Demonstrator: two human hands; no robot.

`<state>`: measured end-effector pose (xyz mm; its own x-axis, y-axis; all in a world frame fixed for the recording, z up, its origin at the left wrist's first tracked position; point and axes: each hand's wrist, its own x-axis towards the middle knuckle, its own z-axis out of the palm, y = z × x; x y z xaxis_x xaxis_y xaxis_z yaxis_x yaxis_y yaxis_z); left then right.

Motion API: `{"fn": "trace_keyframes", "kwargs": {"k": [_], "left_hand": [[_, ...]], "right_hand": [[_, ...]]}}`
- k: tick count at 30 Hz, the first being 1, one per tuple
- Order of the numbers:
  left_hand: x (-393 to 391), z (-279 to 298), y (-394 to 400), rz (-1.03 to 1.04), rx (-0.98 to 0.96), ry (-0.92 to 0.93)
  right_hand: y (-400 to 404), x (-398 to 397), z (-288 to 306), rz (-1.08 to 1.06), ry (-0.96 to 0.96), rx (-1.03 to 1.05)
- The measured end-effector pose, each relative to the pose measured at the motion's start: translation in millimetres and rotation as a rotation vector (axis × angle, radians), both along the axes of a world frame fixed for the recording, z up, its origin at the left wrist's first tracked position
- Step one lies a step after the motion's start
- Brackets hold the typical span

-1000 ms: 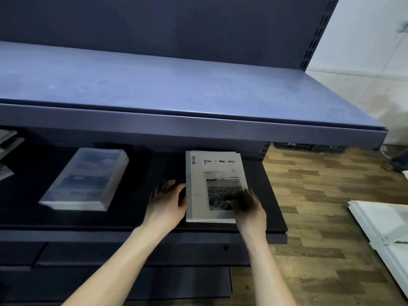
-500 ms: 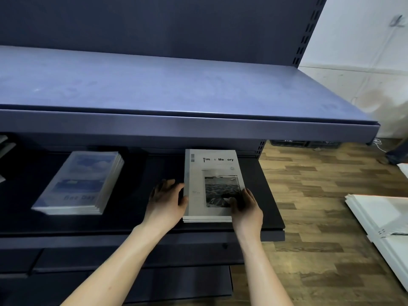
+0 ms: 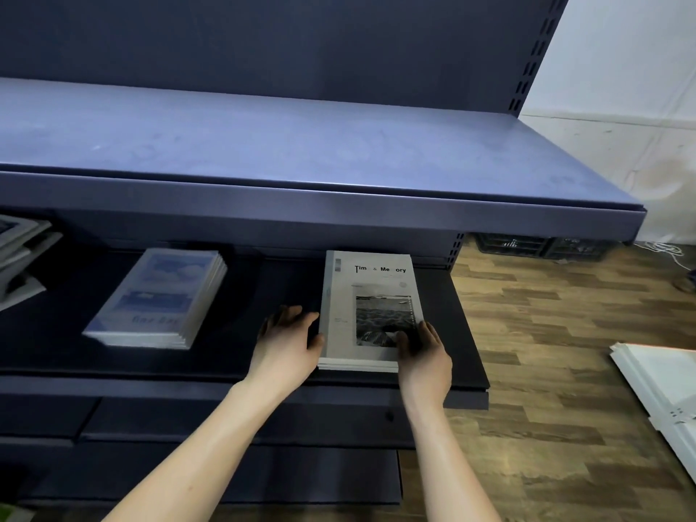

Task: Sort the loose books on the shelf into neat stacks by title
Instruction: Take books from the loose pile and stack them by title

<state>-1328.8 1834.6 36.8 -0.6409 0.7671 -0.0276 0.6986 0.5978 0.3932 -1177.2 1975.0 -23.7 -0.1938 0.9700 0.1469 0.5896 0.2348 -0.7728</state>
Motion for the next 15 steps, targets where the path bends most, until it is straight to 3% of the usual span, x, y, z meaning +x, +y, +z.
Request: {"fn": "trace_keyframes", "kwargs": {"k": [6,15], "left_hand": [[11,5,-8,0.061,0.015,0.08],[25,8,-52,0.193,0.071,0.167]], "right_hand": [[-9,-3,14,0.069,-0.099,0.102],[-64,-23,44,0.493,-0.278,0.086]]}}
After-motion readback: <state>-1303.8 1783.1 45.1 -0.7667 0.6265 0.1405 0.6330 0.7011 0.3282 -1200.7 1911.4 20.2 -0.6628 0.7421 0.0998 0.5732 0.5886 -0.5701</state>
